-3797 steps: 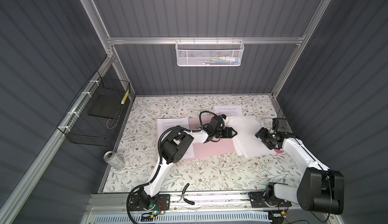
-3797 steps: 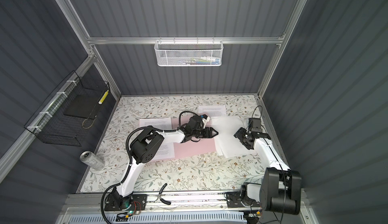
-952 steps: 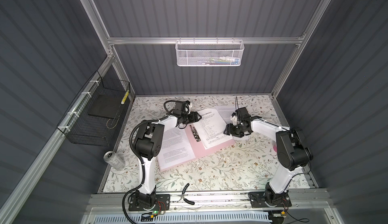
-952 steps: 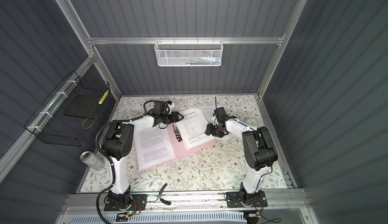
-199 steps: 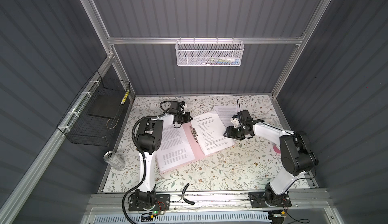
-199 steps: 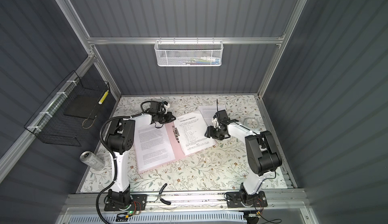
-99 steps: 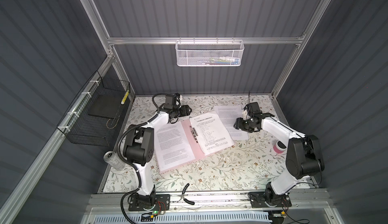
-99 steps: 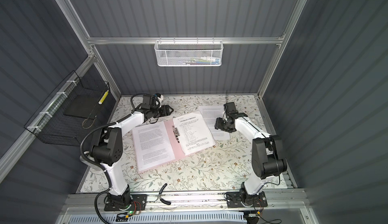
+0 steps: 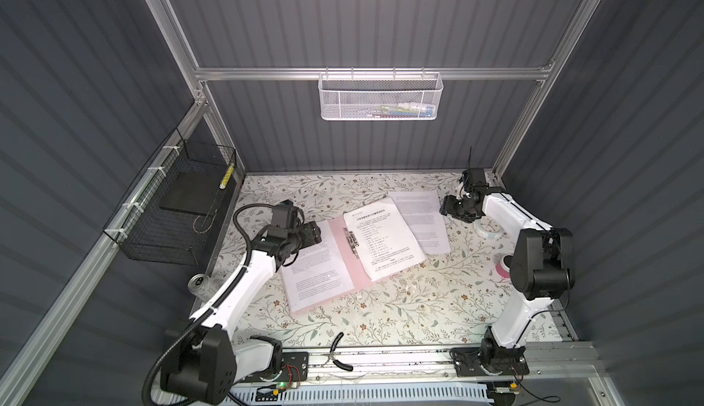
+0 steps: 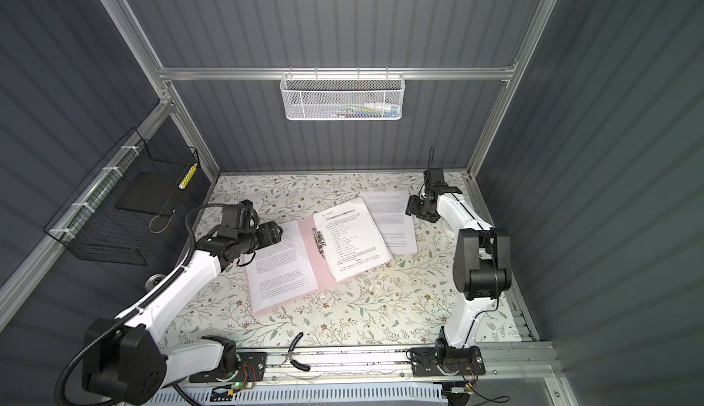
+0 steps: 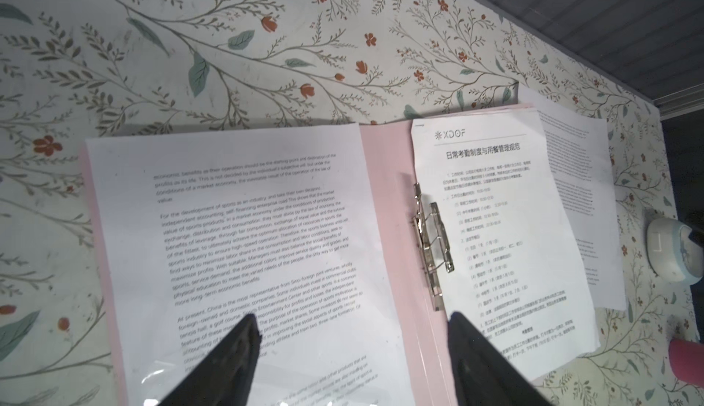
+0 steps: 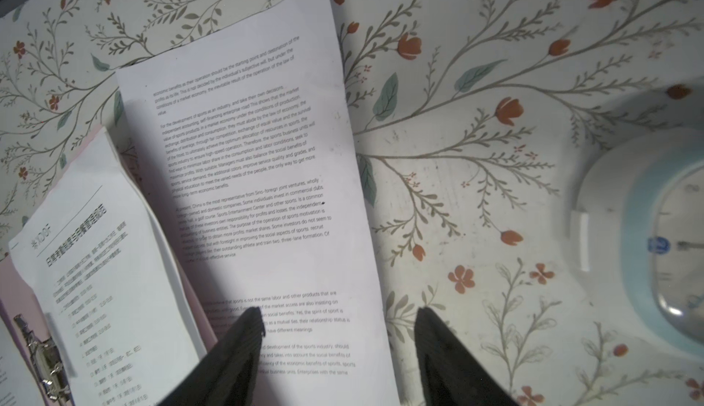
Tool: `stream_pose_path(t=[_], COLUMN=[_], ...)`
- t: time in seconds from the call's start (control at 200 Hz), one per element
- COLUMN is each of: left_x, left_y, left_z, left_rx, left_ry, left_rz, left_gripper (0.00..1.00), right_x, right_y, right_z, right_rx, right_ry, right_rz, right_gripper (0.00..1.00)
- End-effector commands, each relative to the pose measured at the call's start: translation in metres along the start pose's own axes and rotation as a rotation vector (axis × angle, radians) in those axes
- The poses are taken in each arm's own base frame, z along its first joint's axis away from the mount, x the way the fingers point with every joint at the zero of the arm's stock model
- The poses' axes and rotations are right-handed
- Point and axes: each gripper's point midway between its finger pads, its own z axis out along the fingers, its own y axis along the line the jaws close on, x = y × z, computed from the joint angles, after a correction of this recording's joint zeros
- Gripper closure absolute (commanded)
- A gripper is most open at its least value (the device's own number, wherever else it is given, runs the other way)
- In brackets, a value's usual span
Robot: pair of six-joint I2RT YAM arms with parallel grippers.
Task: Put the files into the folder
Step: 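Release the papers and withdraw both grippers away from the folder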
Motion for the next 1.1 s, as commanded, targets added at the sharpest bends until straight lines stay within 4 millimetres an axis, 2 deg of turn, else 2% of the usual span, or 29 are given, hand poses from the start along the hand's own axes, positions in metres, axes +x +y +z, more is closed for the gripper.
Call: stream_pose_path(t=[0.0,0.17,0.19,0.29,0.525,1.096], left_x=[0.008,0.03,0.033,0.039,0.035,0.036], left_y=[-0.006,-0.012,-0.013,-0.014,-0.018,-0.02], left_z=[-0.004,0.011,0.014,0.024,0.036,0.057], left_rx=[0.056,0.125,0.135,0.155,0.167,0.177], left_ry=[-0.001,0.08,0.088,0.113,0.115,0.143], left_rz=[0.018,0.005,0.0,-0.008,0.008,0.018], left_gripper=[0.21,0.22,0.22,0.23,0.24,0.25], right_x=[0.002,0.013,0.015,0.021,0.02,0.023], right_y=[-0.007,0.0,0.005,0.005,-0.003,0.002], right_z=[0.009,0.031,0.032,0.042,0.05,0.062], right_rx=[-0.015,-0.137,-0.176,-0.185,-0.16,-0.199], right_ry=[0.055,0.17,0.188,0.234,0.261,0.319], right_rz=[0.012,0.019,0.025,0.025,0.046,0.057], right_gripper=[0.37,0.4,0.41,0.43,0.43,0.45])
